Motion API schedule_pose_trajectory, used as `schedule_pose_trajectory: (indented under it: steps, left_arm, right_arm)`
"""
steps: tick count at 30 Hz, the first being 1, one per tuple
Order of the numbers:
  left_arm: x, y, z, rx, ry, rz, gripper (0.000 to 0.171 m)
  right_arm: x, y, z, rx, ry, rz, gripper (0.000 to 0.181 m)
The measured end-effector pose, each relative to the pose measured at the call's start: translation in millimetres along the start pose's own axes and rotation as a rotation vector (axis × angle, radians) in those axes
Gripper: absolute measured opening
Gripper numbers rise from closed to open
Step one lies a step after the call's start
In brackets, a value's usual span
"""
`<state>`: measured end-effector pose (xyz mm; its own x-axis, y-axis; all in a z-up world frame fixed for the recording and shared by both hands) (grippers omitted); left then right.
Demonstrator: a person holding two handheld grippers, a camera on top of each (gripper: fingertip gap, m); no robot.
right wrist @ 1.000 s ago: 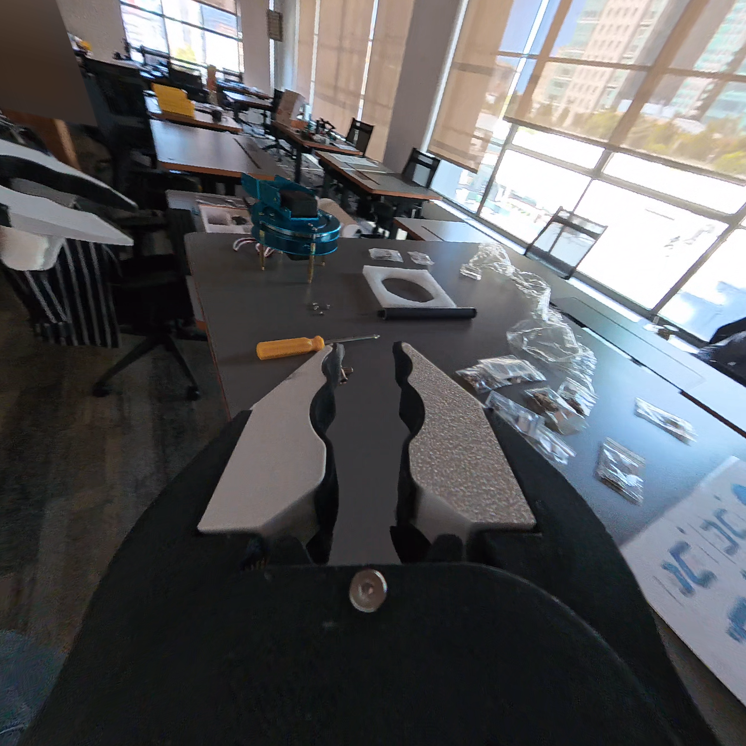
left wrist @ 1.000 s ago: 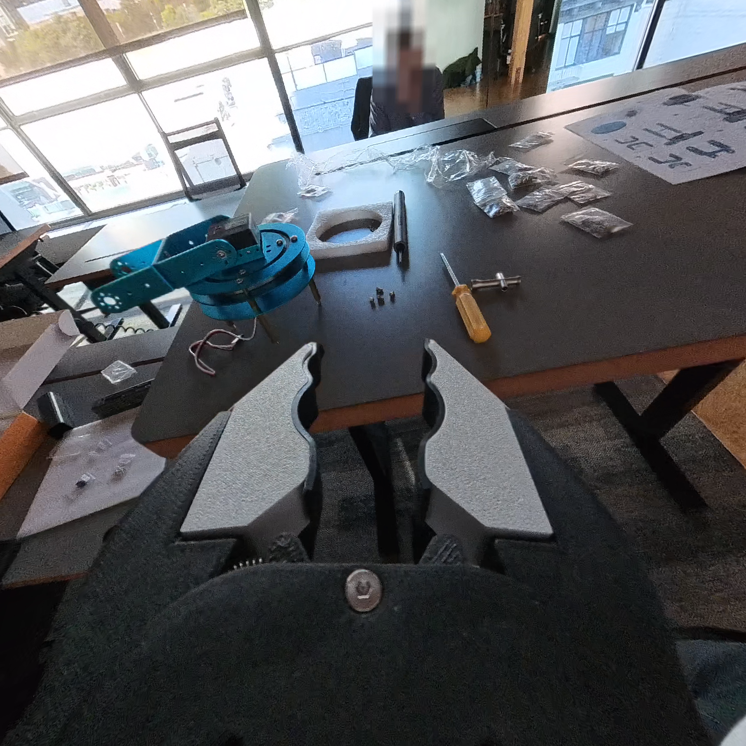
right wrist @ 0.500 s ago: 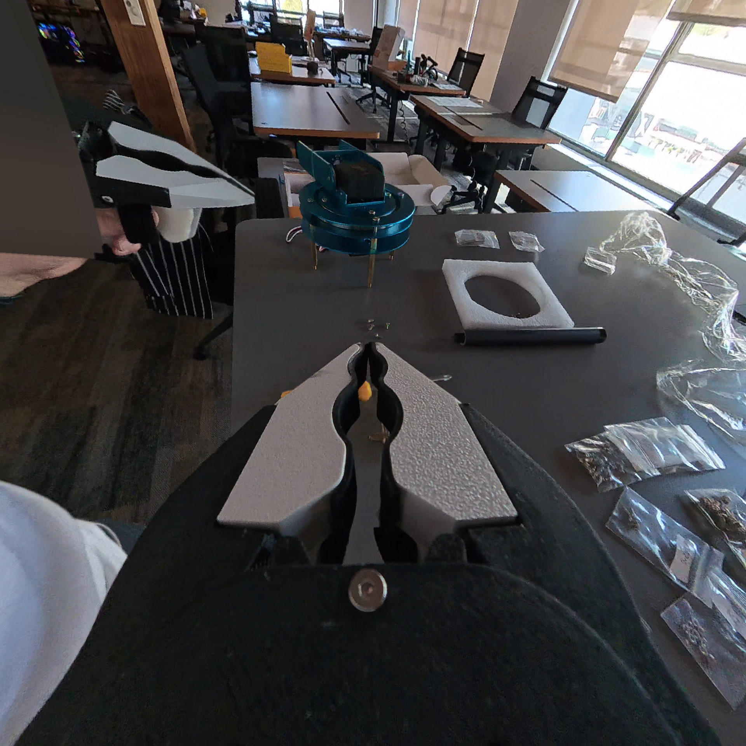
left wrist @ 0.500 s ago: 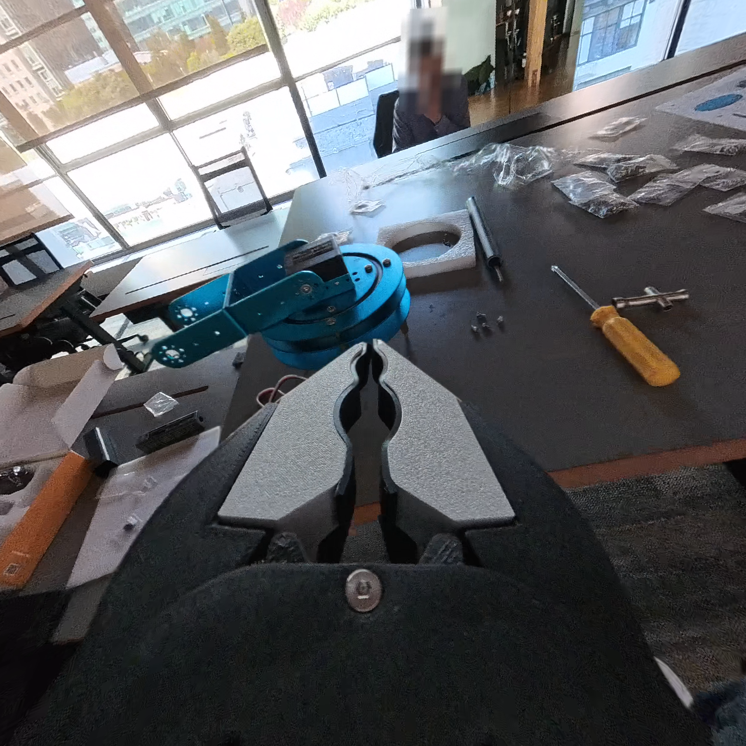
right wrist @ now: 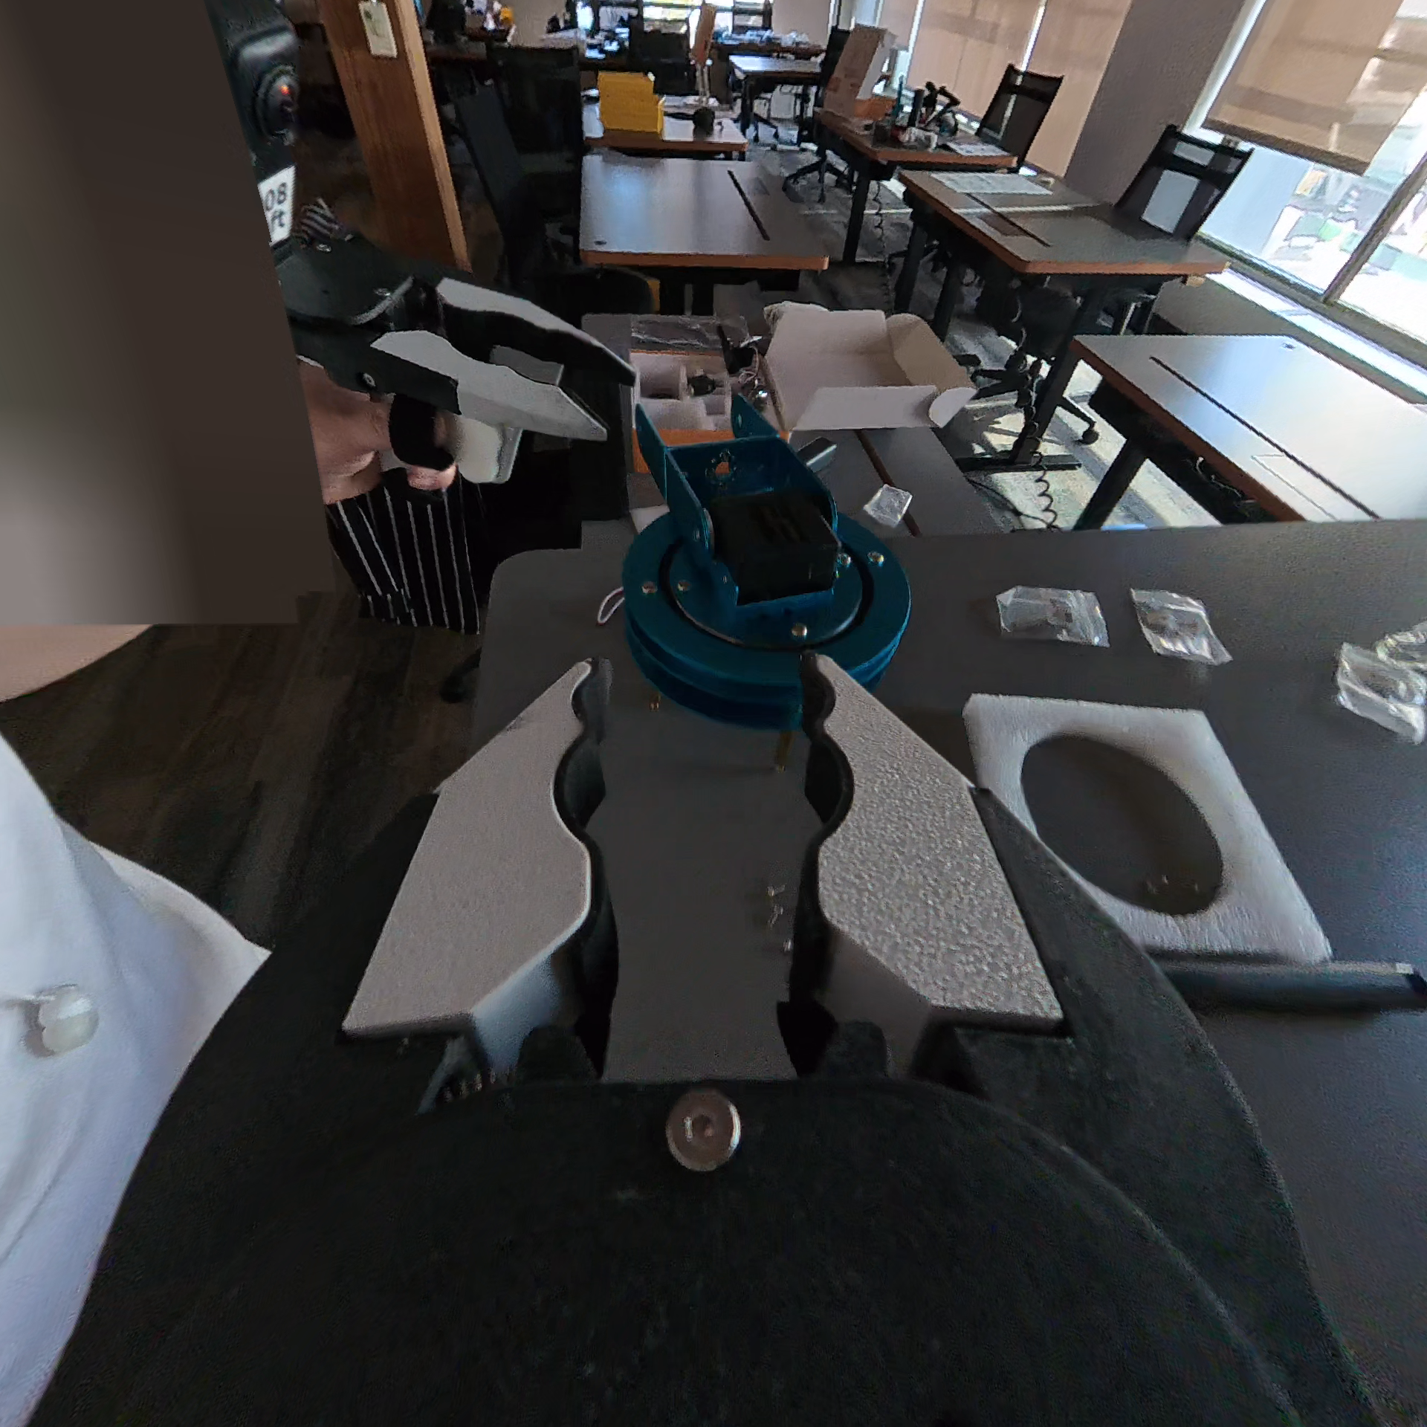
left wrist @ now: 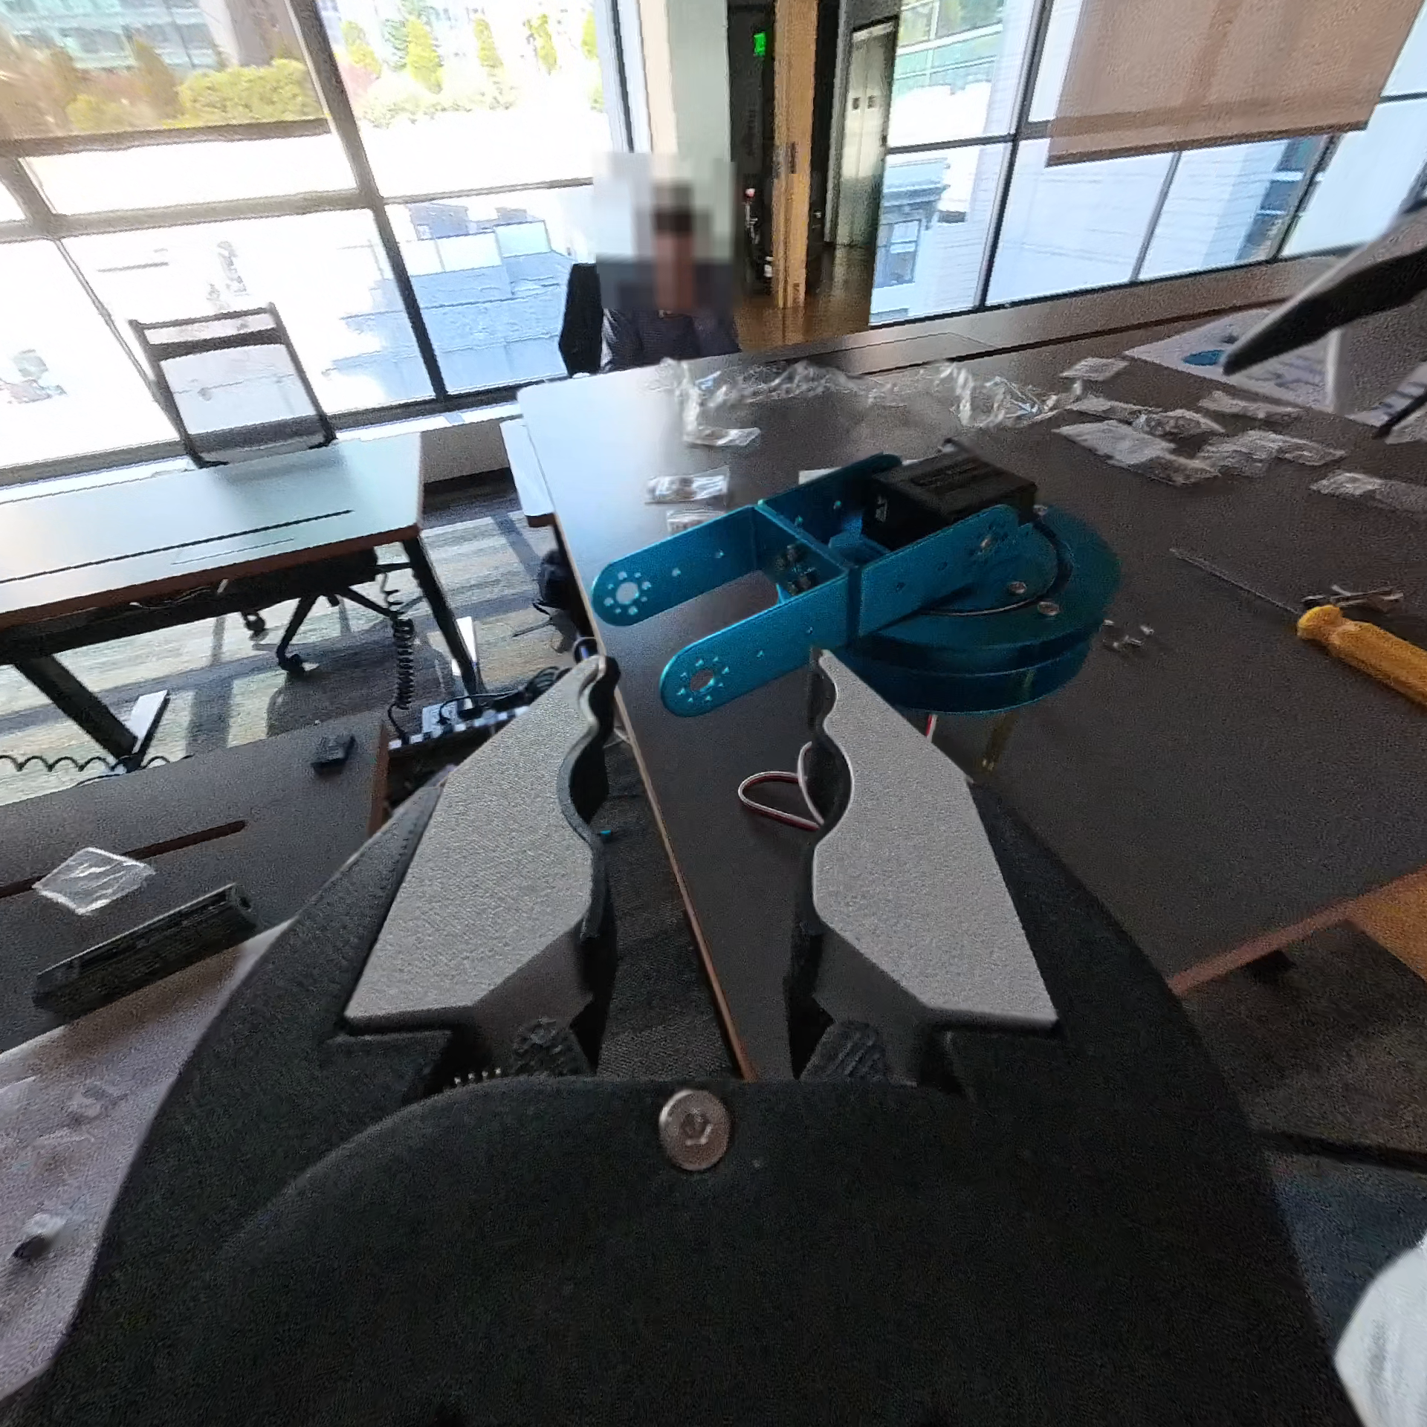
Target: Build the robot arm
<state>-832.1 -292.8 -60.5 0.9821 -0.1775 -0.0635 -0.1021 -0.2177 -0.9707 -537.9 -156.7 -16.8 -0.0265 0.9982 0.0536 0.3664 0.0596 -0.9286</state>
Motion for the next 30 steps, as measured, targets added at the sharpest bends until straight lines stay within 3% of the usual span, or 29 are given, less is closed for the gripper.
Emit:
schedule_pose_trajectory:
  steps: [5, 10, 18, 30]
  left_arm:
    - [-20, 10, 16, -0.008, 0.15, -0.069, 0.048]
    - [-20, 12, 23, 0.023, 0.218, -0.079, 0.037]
    - [-19, 10, 23, 0.016, 0.244, -0.037, 0.027]
    - [-17, 1, 21, -0.001, 0.232, -0.015, 0.028]
  right_arm:
    - [17, -20, 60, -0.095, -0.036, -0.062, 0.075]
    - [26, -23, 91, -0.126, -0.068, -0.068, 0.068]
    - [34, -23, 100, -0.135, -0.12, -0.04, 0.052]
    - [35, -20, 99, -0.126, -0.127, -0.029, 0.052]
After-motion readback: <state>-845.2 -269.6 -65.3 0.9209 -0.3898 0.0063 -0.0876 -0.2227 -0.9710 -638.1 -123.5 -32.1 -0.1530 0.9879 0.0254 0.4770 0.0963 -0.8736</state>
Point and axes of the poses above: each gripper's, where its closed fingertips meet, z out along the fingers, y out of its underside, x = y × z across the jaws, the point moved 10 cm from there along -z, back along the fingers, and after that the axes turned 3 degrees about -x, right-handed, at the moved point
